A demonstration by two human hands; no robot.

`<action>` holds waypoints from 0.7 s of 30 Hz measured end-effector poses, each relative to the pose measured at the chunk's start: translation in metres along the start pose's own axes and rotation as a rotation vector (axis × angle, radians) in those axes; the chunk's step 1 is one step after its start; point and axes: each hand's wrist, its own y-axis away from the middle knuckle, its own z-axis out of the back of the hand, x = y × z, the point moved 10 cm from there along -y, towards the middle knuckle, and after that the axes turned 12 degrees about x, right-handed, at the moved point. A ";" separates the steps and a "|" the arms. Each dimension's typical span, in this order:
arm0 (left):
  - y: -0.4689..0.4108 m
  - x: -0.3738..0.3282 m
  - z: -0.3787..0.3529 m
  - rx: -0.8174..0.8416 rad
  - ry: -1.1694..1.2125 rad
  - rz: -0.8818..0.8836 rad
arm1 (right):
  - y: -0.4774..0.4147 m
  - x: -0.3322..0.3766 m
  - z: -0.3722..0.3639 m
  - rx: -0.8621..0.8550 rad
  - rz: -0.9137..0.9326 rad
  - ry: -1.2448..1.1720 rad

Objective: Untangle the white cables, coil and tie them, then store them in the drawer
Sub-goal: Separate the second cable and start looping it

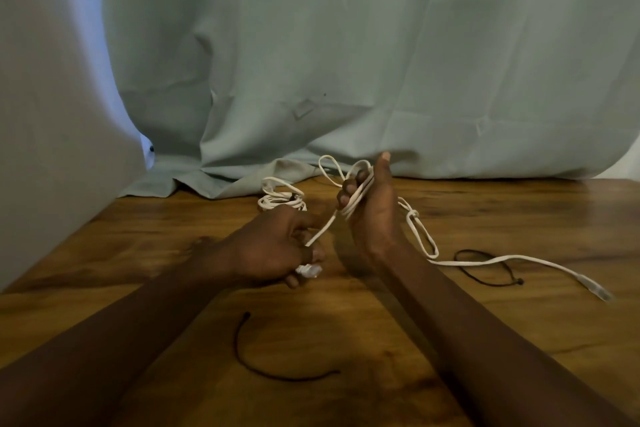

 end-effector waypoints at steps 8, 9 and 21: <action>0.002 -0.011 -0.008 -0.093 -0.033 -0.034 | 0.004 -0.005 -0.010 0.061 -0.005 0.216; 0.004 -0.014 -0.011 -0.056 -0.085 -0.049 | 0.002 -0.012 -0.008 0.048 -0.056 0.080; 0.023 -0.043 0.016 -0.224 0.030 -0.313 | 0.038 -0.041 -0.066 0.628 -0.285 0.461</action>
